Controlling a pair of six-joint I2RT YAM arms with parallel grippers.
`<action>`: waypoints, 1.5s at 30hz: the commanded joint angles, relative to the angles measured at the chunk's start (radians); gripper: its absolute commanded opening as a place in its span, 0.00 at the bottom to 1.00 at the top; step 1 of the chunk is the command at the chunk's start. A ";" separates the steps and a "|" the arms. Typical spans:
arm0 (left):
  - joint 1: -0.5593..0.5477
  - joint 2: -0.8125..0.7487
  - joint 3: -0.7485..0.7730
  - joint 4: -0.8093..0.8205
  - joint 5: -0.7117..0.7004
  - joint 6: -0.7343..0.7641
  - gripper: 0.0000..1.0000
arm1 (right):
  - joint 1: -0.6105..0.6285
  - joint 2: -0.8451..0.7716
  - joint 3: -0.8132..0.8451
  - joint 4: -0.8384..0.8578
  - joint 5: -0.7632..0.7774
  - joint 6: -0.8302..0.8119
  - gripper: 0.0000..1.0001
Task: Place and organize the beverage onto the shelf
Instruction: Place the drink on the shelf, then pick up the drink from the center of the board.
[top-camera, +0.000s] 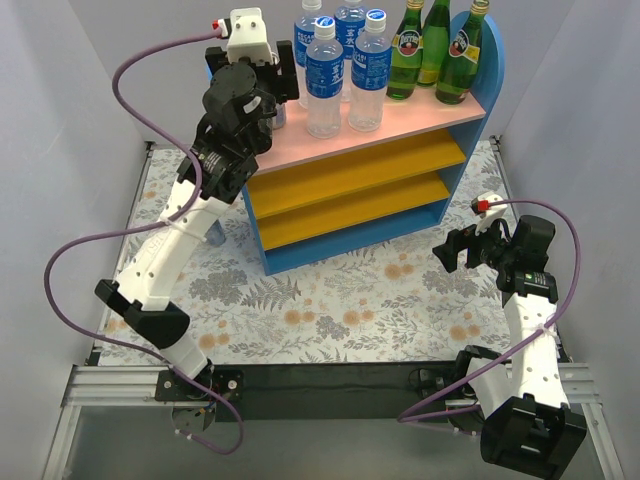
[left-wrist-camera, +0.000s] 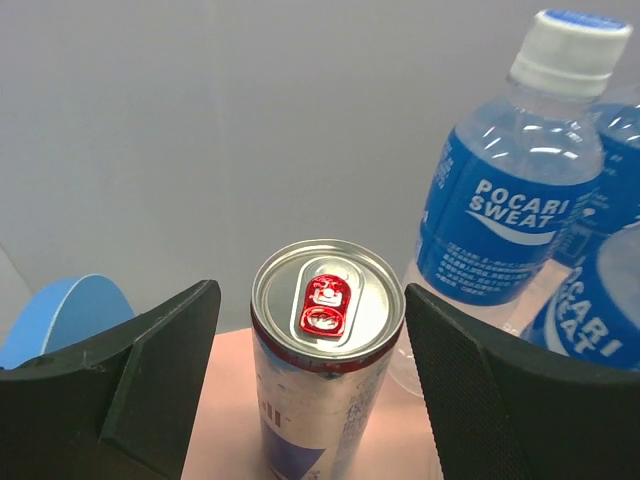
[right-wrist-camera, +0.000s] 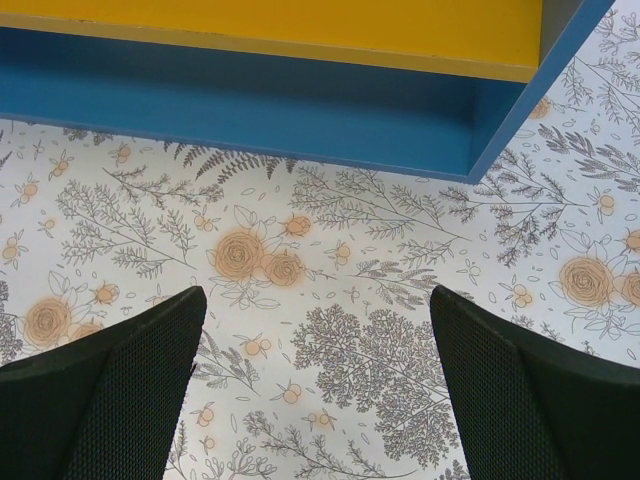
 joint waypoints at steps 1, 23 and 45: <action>0.005 -0.100 0.035 0.008 0.034 -0.029 0.73 | -0.008 0.005 -0.014 0.029 -0.037 0.008 0.98; 0.005 -0.333 -0.050 0.016 0.147 -0.077 0.75 | -0.011 -0.005 -0.032 0.016 -0.093 -0.061 0.98; 0.014 -0.615 -0.522 0.168 -0.150 0.011 0.72 | -0.011 -0.006 -0.055 -0.030 -0.178 -0.154 0.98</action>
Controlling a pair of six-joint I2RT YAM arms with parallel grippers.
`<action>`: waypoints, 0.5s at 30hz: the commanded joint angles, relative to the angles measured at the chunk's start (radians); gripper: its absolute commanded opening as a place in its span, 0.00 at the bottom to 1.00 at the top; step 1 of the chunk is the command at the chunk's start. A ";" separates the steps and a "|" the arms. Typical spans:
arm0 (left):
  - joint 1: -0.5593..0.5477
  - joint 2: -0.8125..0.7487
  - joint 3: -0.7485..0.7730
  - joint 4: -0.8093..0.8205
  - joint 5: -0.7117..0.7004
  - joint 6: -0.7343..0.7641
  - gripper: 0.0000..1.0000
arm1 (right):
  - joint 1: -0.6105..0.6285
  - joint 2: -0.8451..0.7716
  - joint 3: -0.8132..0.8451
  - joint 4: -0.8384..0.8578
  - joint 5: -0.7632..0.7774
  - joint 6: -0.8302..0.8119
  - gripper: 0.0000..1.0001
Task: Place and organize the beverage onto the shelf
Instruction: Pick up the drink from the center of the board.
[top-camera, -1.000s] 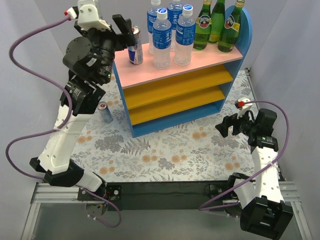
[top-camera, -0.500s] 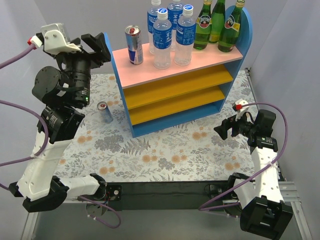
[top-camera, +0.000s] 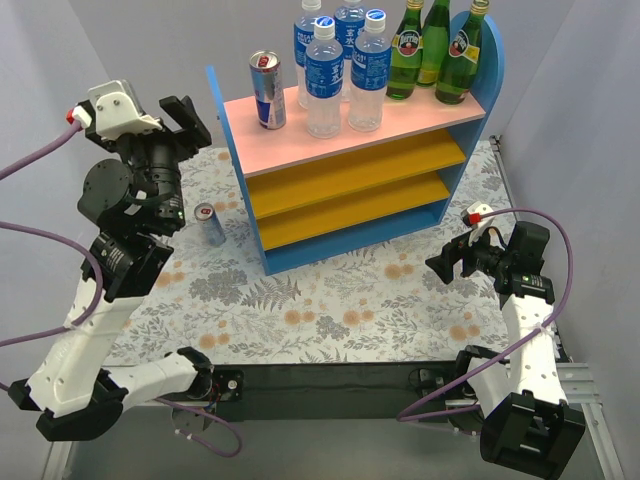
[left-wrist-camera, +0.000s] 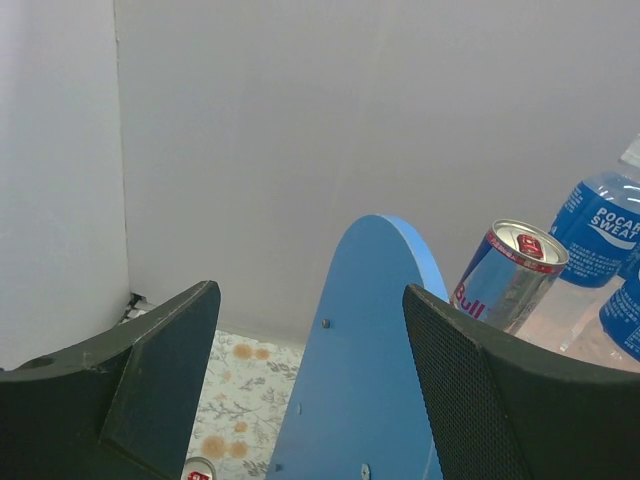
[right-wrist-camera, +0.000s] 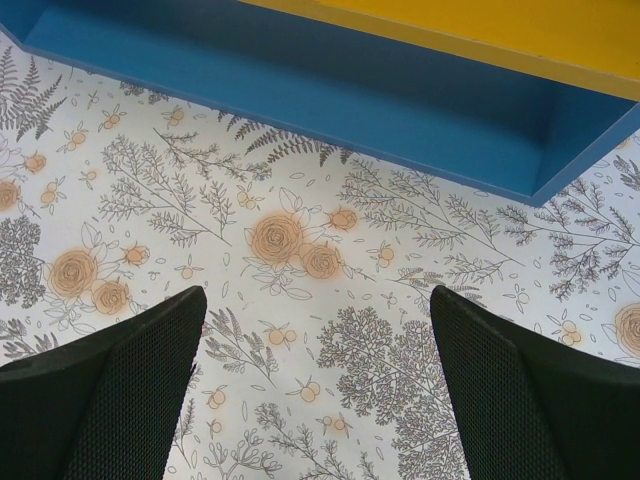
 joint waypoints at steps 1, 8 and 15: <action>0.008 -0.037 -0.036 0.025 -0.043 -0.018 0.72 | -0.005 -0.009 -0.005 -0.003 -0.027 -0.017 0.98; 0.059 0.000 -0.027 -0.042 -0.014 -0.067 0.72 | -0.005 -0.009 -0.005 -0.007 -0.027 -0.023 0.98; 0.529 0.074 -0.009 -0.255 0.394 -0.350 0.72 | -0.005 -0.017 -0.005 -0.017 -0.025 -0.032 0.98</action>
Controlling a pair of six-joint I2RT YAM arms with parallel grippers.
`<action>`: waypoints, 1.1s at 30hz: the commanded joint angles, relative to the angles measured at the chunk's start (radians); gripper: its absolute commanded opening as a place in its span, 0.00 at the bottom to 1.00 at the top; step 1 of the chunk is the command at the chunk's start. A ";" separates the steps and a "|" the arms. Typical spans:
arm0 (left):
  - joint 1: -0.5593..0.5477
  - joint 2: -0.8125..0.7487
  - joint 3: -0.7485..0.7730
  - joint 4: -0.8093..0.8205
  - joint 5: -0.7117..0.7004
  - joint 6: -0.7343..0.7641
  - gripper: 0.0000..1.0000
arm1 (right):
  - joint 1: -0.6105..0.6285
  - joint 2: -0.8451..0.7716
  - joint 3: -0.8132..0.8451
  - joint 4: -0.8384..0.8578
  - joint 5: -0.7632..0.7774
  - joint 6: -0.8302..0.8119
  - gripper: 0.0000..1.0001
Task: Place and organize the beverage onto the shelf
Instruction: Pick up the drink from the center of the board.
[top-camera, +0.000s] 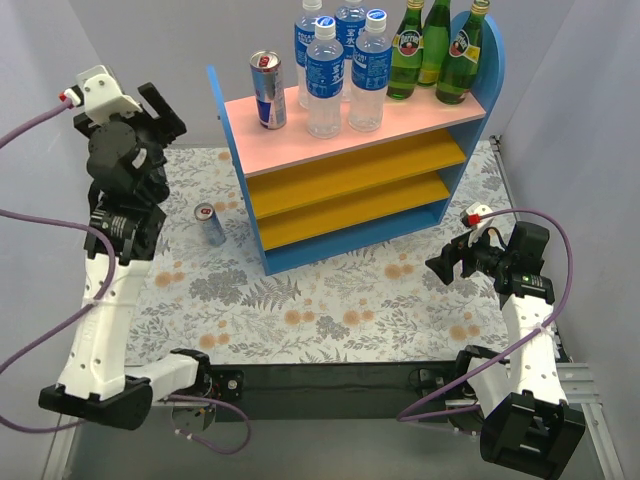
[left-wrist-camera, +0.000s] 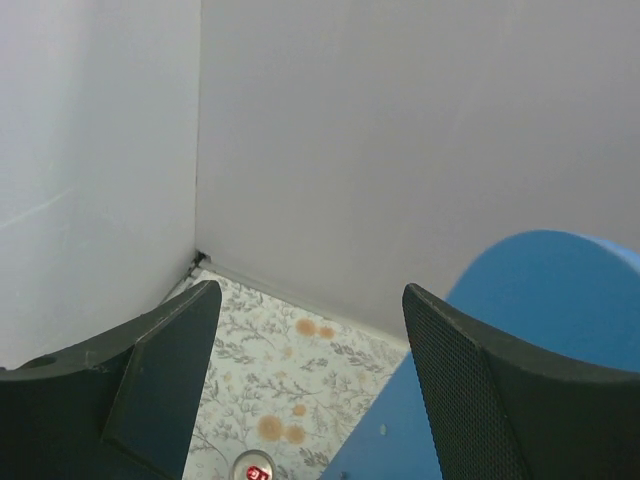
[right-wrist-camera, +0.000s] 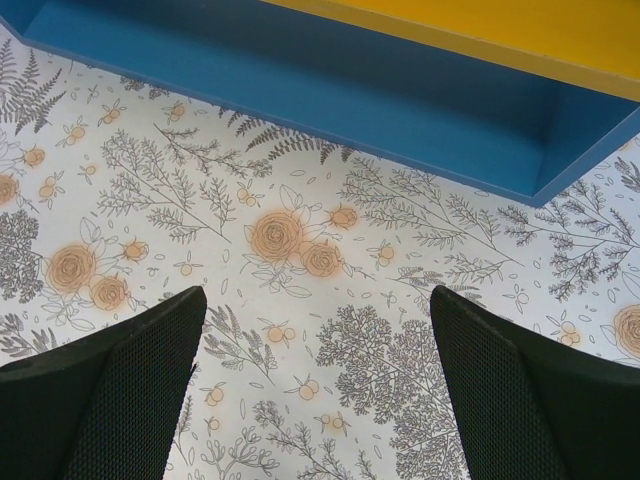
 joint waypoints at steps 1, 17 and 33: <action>0.247 0.023 -0.013 -0.136 0.296 -0.201 0.72 | -0.005 -0.018 -0.005 -0.010 -0.022 -0.013 0.98; 0.561 0.212 -0.442 -0.092 0.862 -0.248 0.69 | -0.005 0.014 0.001 -0.030 -0.060 -0.022 0.98; 0.460 0.330 -0.506 -0.085 0.817 -0.156 0.78 | -0.005 0.022 0.001 -0.044 -0.084 -0.027 0.98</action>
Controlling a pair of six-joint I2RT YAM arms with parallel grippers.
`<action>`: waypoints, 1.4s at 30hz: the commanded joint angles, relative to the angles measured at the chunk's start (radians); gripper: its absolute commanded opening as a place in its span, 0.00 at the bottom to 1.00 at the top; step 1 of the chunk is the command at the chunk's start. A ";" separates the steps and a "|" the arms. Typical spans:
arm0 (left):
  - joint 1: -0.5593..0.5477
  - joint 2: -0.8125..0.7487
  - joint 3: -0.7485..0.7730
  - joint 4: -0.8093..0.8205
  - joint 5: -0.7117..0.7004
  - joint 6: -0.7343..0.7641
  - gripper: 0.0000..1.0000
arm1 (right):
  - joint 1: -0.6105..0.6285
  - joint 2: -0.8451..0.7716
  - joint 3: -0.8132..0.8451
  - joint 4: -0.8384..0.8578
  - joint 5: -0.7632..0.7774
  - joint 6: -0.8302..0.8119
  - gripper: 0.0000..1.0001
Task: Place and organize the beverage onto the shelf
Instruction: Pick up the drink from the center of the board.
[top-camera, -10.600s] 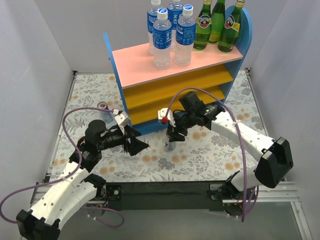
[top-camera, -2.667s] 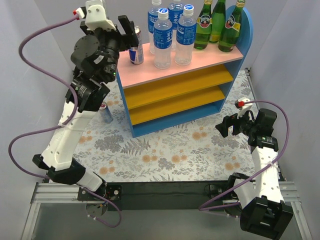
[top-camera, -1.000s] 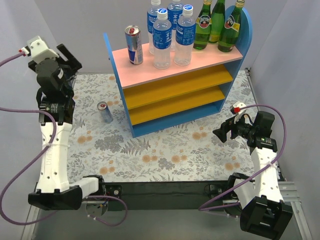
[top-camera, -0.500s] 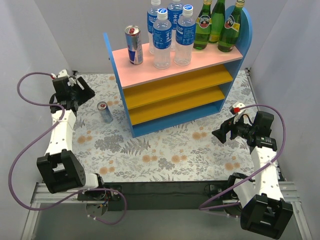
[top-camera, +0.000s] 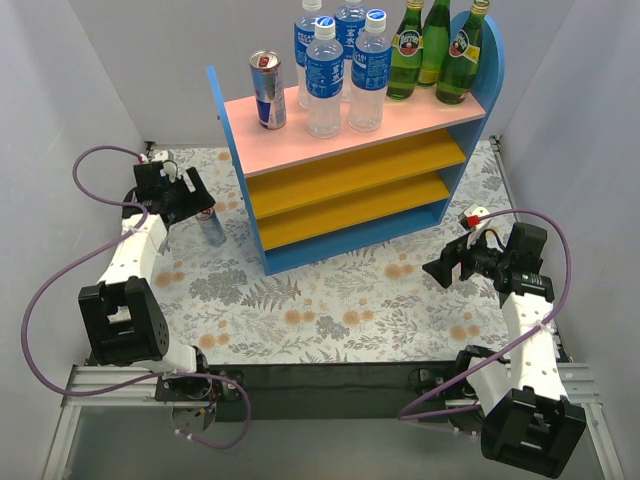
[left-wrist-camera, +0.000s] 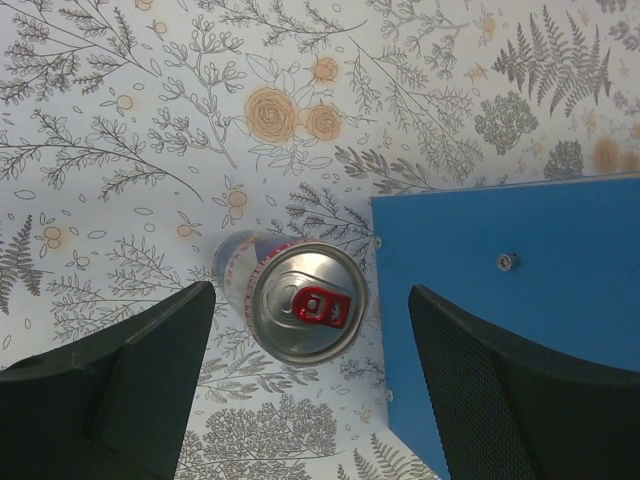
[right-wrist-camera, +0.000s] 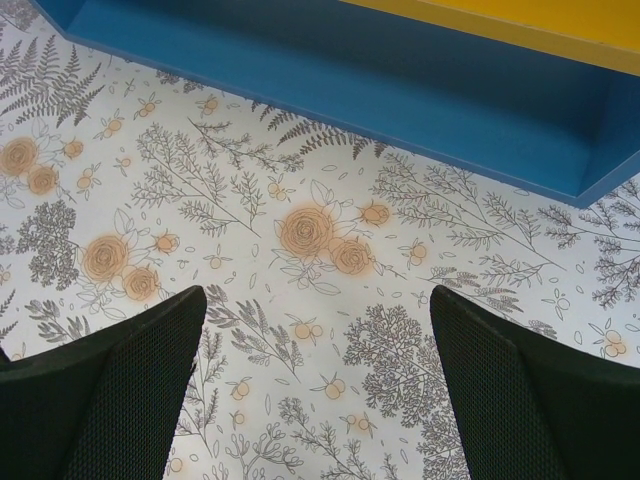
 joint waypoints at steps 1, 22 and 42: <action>-0.031 -0.012 -0.014 -0.004 -0.055 0.044 0.78 | -0.005 0.006 0.001 0.000 -0.031 -0.017 0.98; -0.151 -0.117 -0.394 0.557 -0.273 0.135 0.79 | -0.005 0.016 0.002 -0.007 -0.037 -0.023 0.98; -0.150 -0.035 -0.529 0.887 -0.236 0.230 0.64 | -0.007 0.016 0.002 -0.010 -0.025 -0.029 0.98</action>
